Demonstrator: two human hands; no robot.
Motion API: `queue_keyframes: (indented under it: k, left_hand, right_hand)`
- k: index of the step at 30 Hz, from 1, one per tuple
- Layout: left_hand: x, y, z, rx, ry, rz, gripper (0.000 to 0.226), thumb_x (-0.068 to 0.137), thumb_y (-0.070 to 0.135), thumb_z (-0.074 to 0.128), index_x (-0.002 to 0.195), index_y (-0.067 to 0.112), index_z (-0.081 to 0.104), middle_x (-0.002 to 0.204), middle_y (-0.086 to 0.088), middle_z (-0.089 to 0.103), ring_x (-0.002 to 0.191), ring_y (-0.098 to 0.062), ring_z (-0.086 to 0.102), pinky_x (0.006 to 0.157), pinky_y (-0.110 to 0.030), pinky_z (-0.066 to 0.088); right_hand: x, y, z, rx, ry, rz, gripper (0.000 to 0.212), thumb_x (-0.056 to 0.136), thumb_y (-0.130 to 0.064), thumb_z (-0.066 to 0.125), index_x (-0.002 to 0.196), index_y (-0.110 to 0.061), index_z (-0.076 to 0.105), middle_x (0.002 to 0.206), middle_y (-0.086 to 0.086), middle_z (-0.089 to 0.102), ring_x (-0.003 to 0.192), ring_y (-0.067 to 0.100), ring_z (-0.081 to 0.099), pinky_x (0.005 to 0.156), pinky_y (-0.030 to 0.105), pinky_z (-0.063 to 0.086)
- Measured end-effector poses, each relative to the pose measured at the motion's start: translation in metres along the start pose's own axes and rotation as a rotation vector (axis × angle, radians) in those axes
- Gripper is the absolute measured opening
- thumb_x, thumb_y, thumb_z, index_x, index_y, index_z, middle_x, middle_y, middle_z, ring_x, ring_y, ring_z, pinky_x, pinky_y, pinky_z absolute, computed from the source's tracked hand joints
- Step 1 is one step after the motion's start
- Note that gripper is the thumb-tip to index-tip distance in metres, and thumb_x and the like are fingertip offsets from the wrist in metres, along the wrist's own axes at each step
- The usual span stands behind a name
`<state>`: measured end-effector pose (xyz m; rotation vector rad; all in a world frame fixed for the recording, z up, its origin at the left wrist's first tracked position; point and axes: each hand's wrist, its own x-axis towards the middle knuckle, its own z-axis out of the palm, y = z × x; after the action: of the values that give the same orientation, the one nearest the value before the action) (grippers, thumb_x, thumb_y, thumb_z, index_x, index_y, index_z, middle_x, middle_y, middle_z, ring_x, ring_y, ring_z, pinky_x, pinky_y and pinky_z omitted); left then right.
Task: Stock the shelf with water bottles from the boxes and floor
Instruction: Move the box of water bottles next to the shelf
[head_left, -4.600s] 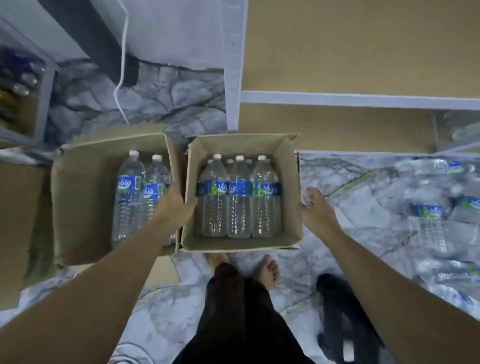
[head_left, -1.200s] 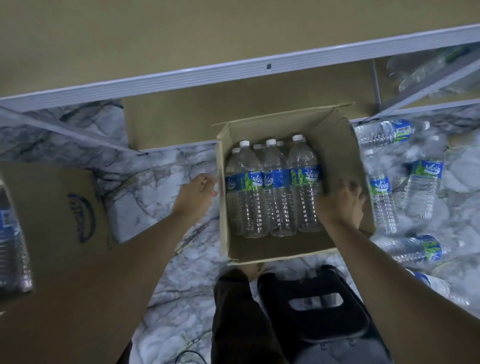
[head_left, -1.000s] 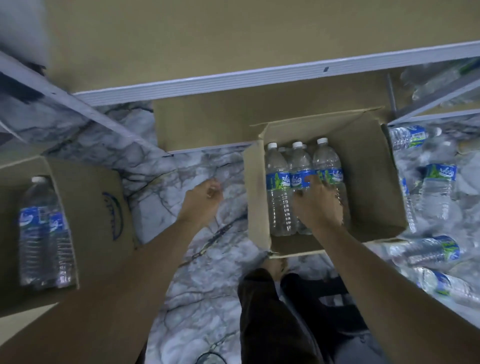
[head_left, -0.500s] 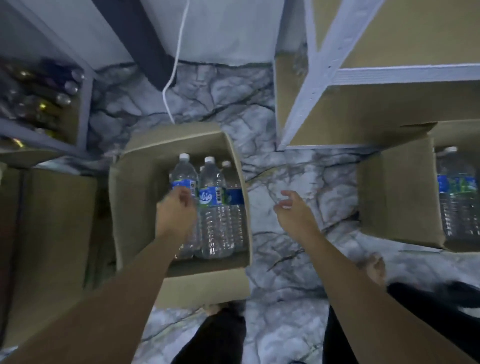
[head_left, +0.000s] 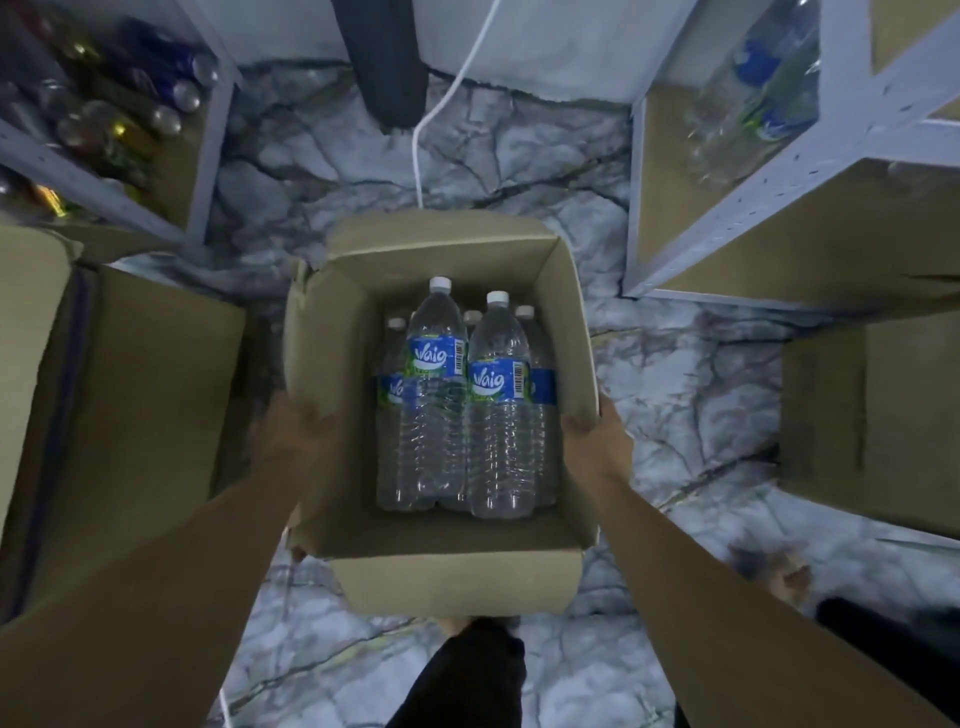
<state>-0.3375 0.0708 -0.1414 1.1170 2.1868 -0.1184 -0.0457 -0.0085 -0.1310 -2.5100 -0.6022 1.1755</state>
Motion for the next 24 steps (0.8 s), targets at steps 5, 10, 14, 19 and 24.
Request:
queue_keyframes:
  k: [5,10,14,19,24]
  left_hand:
    - [-0.005,-0.001,0.012,0.153,0.055,0.001,0.036,0.092,0.015,0.062,0.119,-0.009,0.059,0.121,-0.032,0.059,0.116,-0.047,0.053,0.09,-0.05,0.046]
    - [-0.019,0.01,0.016,0.176,0.054,0.062,0.03,0.093,0.011,0.059,0.115,-0.01,0.06,0.113,-0.035,0.061,0.11,-0.047,0.055,0.088,-0.049,0.047]
    - [-0.039,0.023,0.024,0.22,0.094,0.076,0.028,0.095,0.008,0.054,0.116,-0.01,0.058,0.112,-0.034,0.061,0.108,-0.047,0.056,0.085,-0.049,0.049]
    - [-0.056,0.035,0.032,0.205,0.117,0.079,0.026,0.092,0.006,0.057,0.111,-0.01,0.061,0.104,-0.034,0.063,0.1,-0.047,0.061,0.082,-0.052,0.054]
    - [-0.082,0.049,0.052,0.2,0.114,0.088,0.024,0.089,0.004,0.058,0.105,-0.013,0.063,0.1,-0.037,0.062,0.1,-0.049,0.059,0.08,-0.049,0.05]
  right_hand:
    - [0.01,0.008,0.006,-0.141,0.102,-0.018,0.033,0.099,-0.014,0.045,0.129,-0.006,0.056,0.118,0.021,0.064,0.109,0.039,0.059,0.086,0.039,0.047]
    - [0.018,0.015,-0.007,-0.148,0.079,-0.051,0.028,0.098,-0.01,0.046,0.12,0.001,0.06,0.115,0.025,0.064,0.109,0.04,0.058,0.087,0.038,0.047]
    - [0.023,0.025,-0.019,-0.135,0.05,-0.066,0.027,0.097,-0.008,0.048,0.117,0.003,0.061,0.114,0.025,0.064,0.108,0.039,0.059,0.086,0.037,0.047]
    - [0.03,0.041,-0.04,-0.146,0.033,-0.066,0.028,0.098,-0.01,0.048,0.119,0.005,0.06,0.116,0.026,0.062,0.111,0.038,0.056,0.088,0.038,0.047]
    - [0.043,0.073,-0.071,-0.134,0.035,-0.058,0.028,0.098,-0.011,0.05,0.119,0.005,0.06,0.114,0.026,0.062,0.107,0.039,0.059,0.087,0.039,0.048]
